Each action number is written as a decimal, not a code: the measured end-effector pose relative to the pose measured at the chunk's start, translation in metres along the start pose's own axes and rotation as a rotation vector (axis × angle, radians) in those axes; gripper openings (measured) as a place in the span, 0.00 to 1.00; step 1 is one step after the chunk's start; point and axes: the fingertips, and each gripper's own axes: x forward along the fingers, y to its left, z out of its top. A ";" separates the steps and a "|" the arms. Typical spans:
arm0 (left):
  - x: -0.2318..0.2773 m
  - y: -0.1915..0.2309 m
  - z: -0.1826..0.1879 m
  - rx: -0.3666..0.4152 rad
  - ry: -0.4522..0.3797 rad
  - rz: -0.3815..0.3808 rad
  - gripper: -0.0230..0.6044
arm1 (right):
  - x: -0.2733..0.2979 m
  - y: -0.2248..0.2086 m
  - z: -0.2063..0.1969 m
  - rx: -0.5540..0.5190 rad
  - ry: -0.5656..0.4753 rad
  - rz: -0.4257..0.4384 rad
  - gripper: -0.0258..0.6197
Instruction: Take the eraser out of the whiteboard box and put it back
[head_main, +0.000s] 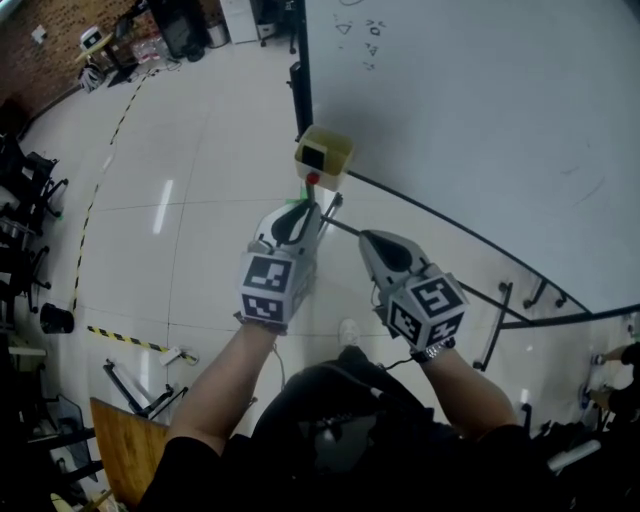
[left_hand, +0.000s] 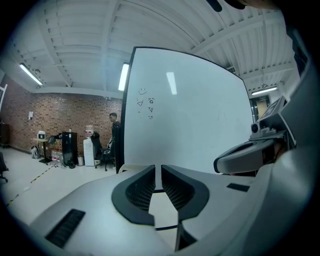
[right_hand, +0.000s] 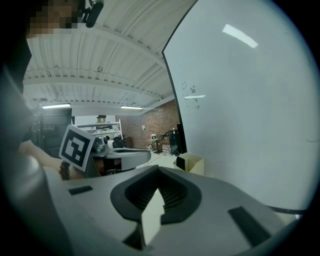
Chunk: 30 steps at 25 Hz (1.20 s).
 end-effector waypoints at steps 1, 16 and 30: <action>0.007 0.002 0.000 -0.001 0.004 0.006 0.10 | 0.004 -0.005 0.001 0.000 0.004 0.002 0.08; 0.083 0.046 -0.019 -0.024 0.130 0.126 0.32 | 0.059 -0.061 0.020 -0.064 0.052 0.019 0.08; 0.130 0.076 -0.043 -0.004 0.226 0.177 0.45 | 0.081 -0.082 0.020 -0.083 0.064 0.047 0.08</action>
